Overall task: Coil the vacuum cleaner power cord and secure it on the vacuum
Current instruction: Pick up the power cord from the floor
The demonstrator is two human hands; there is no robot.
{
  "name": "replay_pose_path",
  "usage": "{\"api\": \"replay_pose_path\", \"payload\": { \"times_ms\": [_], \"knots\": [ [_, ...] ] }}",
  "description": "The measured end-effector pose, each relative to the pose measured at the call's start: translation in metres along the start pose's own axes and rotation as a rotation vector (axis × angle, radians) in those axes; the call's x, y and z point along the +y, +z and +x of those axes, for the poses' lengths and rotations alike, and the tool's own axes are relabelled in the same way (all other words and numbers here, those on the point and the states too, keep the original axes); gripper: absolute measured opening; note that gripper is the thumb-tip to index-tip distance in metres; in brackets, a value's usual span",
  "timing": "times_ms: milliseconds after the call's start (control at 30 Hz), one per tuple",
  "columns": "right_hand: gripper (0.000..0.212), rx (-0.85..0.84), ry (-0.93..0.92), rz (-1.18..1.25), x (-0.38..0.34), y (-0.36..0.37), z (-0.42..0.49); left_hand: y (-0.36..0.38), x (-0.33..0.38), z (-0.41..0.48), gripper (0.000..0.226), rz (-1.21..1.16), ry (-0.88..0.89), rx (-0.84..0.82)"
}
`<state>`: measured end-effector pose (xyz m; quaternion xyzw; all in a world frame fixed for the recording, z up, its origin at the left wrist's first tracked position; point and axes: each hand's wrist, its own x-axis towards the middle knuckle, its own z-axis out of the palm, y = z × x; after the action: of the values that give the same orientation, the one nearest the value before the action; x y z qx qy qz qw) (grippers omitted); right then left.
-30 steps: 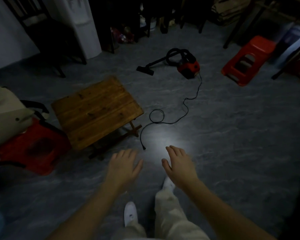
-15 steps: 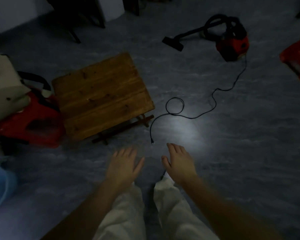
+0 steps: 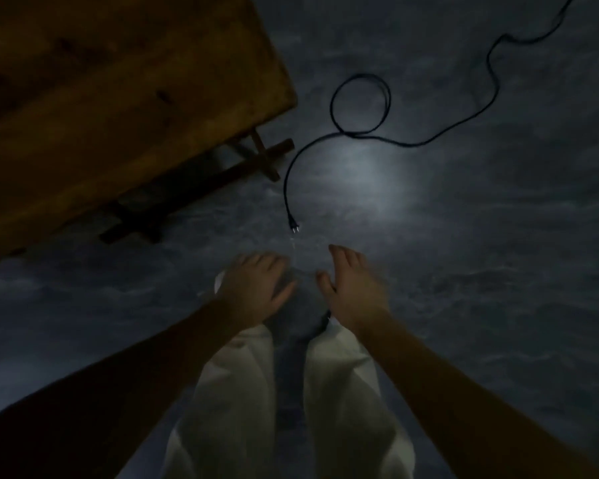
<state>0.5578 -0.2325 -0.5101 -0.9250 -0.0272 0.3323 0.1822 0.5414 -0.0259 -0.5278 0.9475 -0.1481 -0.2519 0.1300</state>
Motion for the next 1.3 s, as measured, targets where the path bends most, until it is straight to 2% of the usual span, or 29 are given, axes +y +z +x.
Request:
{"api": "replay_pose_path", "payload": {
  "times_ms": [200, 433, 667, 867, 967, 1067, 1167, 1300],
  "knots": [
    [0.06, 0.003, 0.018, 0.051, 0.048, 0.087, 0.079, 0.104, -0.045, 0.089, 0.062, -0.018, 0.023, -0.066],
    [0.059, 0.012, 0.031, 0.039, 0.093, 0.141, 0.151, 0.19, -0.074, 0.187, 0.052, -0.111, -0.171, 0.024],
    [0.059, 0.007, 0.029, 0.06, 0.095, 0.148, 0.181, 0.223, -0.088, 0.212, 0.046, -0.179, -0.331, 0.019],
    [0.058, 0.032, 0.035, 0.112, 0.093, 0.144, 0.189, 0.225, -0.084, 0.234, 0.035, -0.366, -0.46, 0.039],
    [0.057, 0.052, 0.041, 0.13, 0.093, 0.14, 0.18, 0.218, -0.067, 0.233, 0.034, -0.598, -0.613, 0.086],
    [0.056, 0.056, 0.053, 0.166, 0.09, 0.129, 0.158, 0.198, -0.049, 0.216, 0.036, -0.841, -0.694, -0.053],
    [0.054, 0.063, 0.048, 0.205, 0.084, 0.104, 0.126, 0.165, -0.037, 0.181, 0.03, -0.902, -0.648, -0.094],
    [0.051, 0.117, -0.027, 0.283, 0.068, 0.04, 0.078, 0.079, -0.009, 0.121, 0.017, -0.822, -0.414, 0.006]
  ]
}}
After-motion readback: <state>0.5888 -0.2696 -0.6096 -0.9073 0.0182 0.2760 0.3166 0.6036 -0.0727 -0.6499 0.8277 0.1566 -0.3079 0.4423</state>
